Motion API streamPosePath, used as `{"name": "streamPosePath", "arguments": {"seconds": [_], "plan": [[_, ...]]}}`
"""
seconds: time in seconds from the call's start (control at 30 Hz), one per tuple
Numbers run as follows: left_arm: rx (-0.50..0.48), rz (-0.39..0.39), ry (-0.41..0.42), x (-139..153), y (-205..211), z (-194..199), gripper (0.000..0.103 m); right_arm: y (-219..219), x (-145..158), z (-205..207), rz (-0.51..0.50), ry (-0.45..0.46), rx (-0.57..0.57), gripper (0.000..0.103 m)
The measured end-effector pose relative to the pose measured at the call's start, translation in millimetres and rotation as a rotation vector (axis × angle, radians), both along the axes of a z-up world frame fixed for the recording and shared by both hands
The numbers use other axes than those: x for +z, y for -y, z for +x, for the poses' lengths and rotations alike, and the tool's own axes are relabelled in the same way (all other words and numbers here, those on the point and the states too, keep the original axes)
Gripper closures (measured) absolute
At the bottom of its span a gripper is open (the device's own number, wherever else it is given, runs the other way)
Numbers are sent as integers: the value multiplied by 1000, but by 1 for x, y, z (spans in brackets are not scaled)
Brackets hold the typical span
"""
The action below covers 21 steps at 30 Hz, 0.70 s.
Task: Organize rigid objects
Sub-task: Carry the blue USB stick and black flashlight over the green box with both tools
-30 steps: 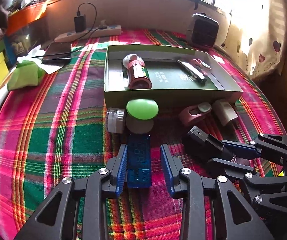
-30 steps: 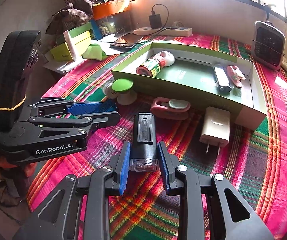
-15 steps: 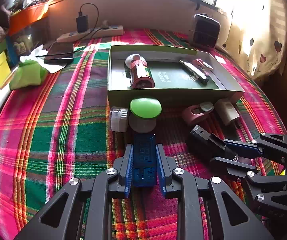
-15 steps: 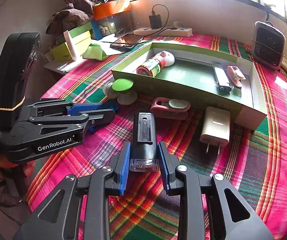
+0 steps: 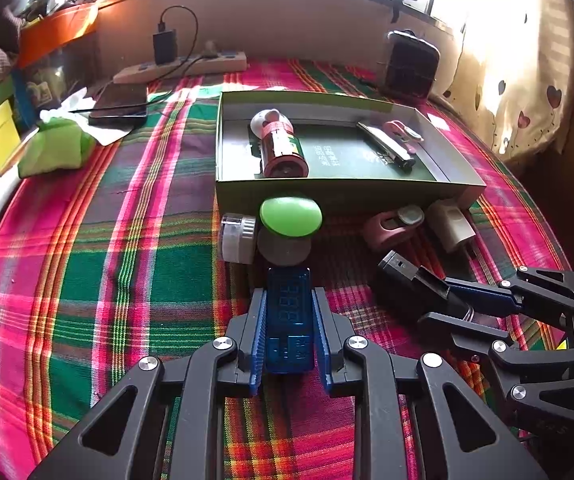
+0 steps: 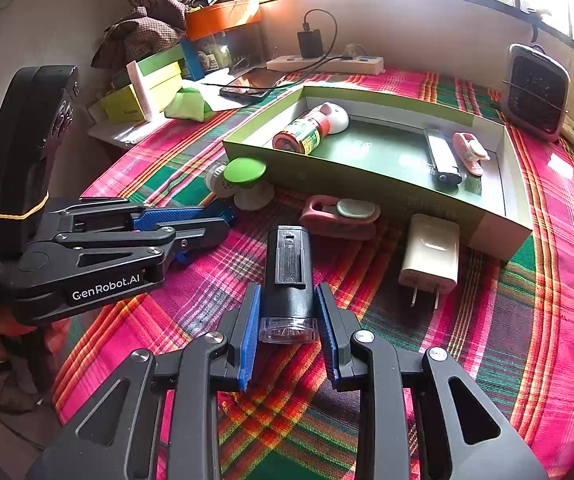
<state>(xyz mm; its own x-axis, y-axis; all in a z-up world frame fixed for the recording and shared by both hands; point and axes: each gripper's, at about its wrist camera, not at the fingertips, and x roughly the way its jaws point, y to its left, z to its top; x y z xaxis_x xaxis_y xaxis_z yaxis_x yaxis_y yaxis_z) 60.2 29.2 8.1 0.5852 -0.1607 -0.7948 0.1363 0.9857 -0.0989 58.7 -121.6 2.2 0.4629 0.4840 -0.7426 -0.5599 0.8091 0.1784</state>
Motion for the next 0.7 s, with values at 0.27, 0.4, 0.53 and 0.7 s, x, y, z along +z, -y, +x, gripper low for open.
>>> {"name": "streamPosePath", "arguments": {"seconds": [0.27,0.4,0.53,0.7], "plan": [[-1,-20,13,7,-4,-1,82,1,3,-1,3,8,-4,74],[-2,-36,19,12,-6,-2,82,1,7,-2,9,18,0,74],[-16,-41,37,21,-5,-3,82,3,12,-3,14,29,-3,74],[-28,-59,58,34,-3,0,82,9,22,-3,18,50,-23,74]]}}
